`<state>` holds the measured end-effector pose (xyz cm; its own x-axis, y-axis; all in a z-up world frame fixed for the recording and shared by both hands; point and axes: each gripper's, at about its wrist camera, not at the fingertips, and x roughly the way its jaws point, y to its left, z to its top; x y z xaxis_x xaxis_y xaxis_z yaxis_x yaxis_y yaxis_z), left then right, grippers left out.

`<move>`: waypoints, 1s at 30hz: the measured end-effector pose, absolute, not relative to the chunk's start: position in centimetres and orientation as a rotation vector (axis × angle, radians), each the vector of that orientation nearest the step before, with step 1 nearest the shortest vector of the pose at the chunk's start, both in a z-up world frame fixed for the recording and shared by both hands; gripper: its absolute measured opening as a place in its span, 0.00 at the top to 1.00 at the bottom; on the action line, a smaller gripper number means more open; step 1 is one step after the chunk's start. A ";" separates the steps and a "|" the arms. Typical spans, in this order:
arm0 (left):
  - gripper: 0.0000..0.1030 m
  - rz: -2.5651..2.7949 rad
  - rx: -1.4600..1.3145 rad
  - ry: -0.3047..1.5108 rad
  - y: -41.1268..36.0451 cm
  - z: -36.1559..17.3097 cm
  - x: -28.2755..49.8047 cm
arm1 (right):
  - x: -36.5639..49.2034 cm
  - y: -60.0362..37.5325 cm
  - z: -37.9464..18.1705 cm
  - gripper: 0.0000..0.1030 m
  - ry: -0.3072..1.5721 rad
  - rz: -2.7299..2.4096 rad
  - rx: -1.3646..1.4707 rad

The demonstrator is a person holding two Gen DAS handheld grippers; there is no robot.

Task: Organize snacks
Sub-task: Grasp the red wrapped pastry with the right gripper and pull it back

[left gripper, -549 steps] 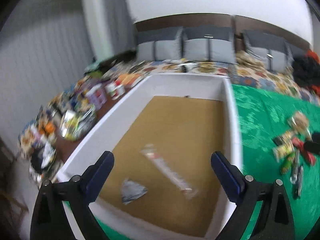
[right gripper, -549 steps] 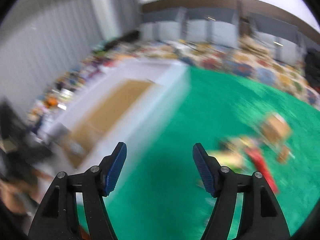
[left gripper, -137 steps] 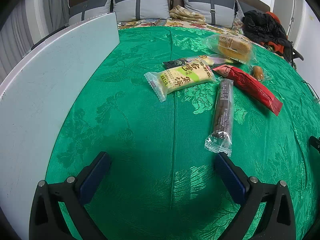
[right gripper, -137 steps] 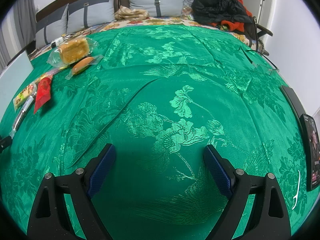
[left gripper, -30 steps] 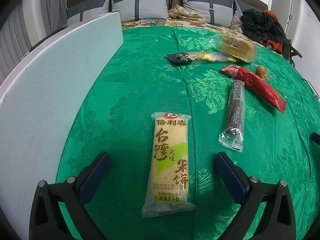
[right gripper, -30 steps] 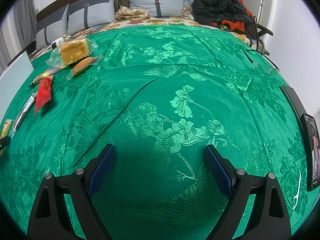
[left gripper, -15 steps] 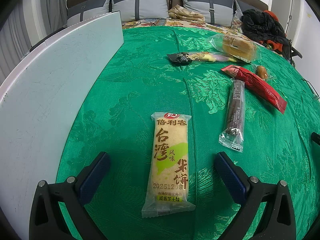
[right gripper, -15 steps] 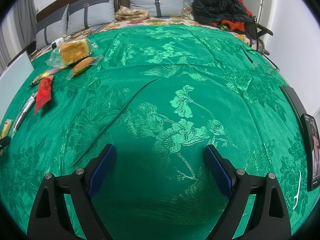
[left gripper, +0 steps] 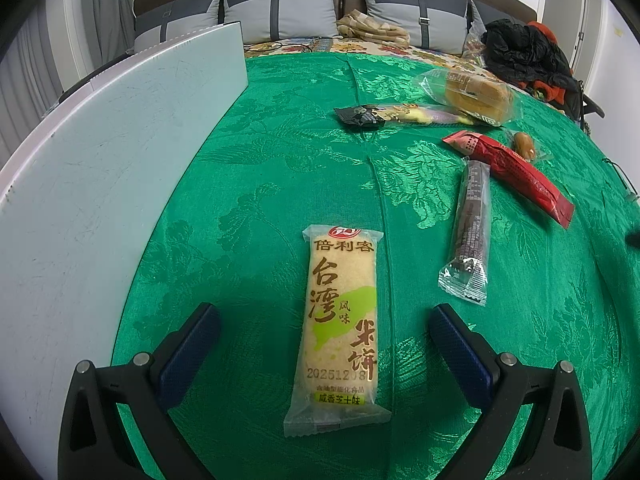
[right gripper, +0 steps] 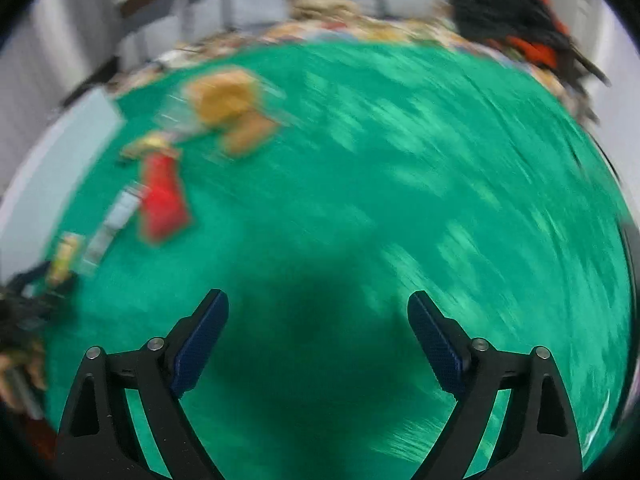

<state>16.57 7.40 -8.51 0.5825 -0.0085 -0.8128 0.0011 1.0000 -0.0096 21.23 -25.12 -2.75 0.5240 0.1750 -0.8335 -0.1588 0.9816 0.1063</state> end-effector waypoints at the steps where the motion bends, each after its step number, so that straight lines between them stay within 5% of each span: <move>1: 0.00 -0.006 -0.008 0.949 7.4 -8.5 16.6 | 22.0 -23.5 -2.0 0.10 0.993 0.240 -0.005; 13: 0.00 -0.006 -0.009 0.949 7.4 -8.5 16.7 | 30.1 -10.9 -4.1 0.13 1.121 0.331 -0.206; 14: 0.00 -0.006 -0.009 0.949 7.4 -8.5 16.7 | 30.2 -10.8 -4.3 0.16 1.123 0.330 -0.210; 15: 0.00 -0.006 -0.009 0.949 7.4 -8.5 16.7 | 30.0 -10.9 -4.5 0.31 1.127 0.338 -0.211; 16: 0.00 -0.006 -0.009 0.949 7.4 -8.5 16.6 | 29.8 -11.0 -4.6 0.61 1.139 0.347 -0.209; 17: 0.00 -0.006 -0.009 0.949 7.4 -8.5 16.6 | 29.7 -11.2 -4.7 0.75 1.172 0.364 -0.195; 30: 0.00 -0.005 -0.009 0.949 7.4 -8.5 16.6 | 21.6 -24.6 -0.3 0.82 1.113 0.231 0.037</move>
<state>16.61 7.38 -8.53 0.5826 -0.0085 -0.8127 0.0009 1.0000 -0.0097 21.57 -24.55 -0.26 0.4202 0.2031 -0.8844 -0.1660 0.9754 0.1451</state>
